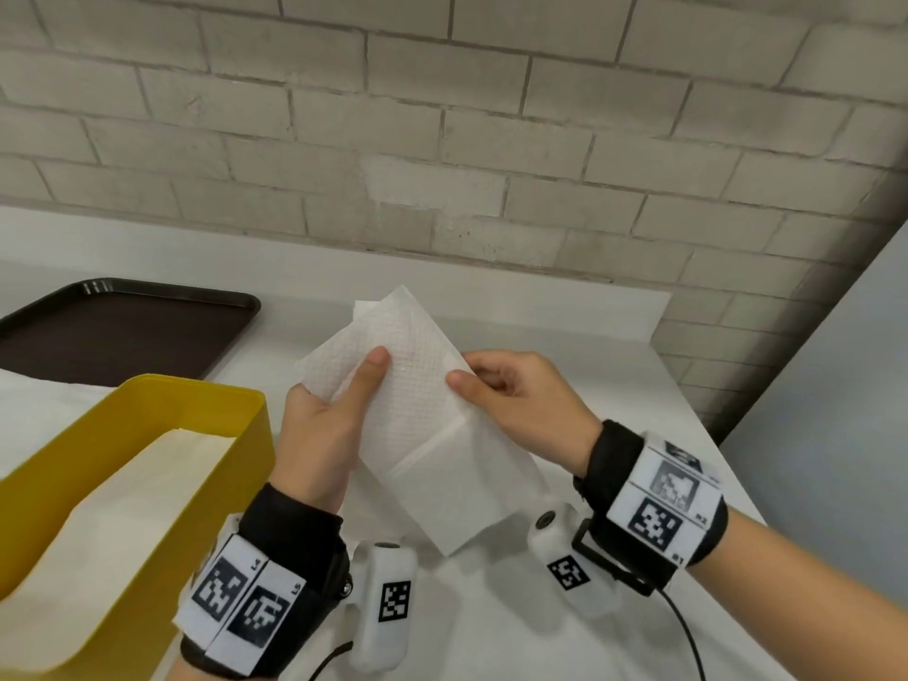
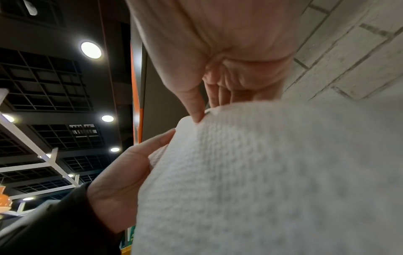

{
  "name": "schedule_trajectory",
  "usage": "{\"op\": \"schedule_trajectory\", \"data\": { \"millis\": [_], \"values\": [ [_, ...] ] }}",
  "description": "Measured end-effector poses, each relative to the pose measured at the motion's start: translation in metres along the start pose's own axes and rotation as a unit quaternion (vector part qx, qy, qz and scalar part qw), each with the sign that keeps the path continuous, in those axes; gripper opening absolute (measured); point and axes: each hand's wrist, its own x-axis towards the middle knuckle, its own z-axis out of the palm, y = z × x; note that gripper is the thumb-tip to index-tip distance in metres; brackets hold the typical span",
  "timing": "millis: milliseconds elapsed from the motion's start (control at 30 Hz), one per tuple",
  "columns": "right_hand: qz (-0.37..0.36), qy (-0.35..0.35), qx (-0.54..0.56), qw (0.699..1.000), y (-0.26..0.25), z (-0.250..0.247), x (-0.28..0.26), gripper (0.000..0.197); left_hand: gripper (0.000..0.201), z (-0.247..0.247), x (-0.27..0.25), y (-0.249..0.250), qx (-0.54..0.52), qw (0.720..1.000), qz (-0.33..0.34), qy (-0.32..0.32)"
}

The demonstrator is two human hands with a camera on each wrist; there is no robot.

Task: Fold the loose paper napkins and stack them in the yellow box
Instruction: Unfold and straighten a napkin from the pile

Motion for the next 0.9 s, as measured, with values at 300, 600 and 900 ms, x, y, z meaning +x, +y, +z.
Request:
{"op": "schedule_trajectory", "data": {
  "millis": [300,600,900],
  "values": [
    [0.042,0.027,0.039,0.998,0.013,0.004,0.001,0.014,0.023,-0.004,0.000,-0.006,0.047,0.997,-0.029,0.045],
    [0.039,0.008,0.083,0.996,0.008,0.000,0.002,0.017,0.019,-0.011,0.009,-0.006,0.041,0.995,-0.010,0.089],
    [0.070,0.081,0.095,0.990,0.013,-0.032,0.017,0.014,0.012,-0.020,0.020,-0.007,0.060,0.993,-0.006,0.099]
  ]
}}
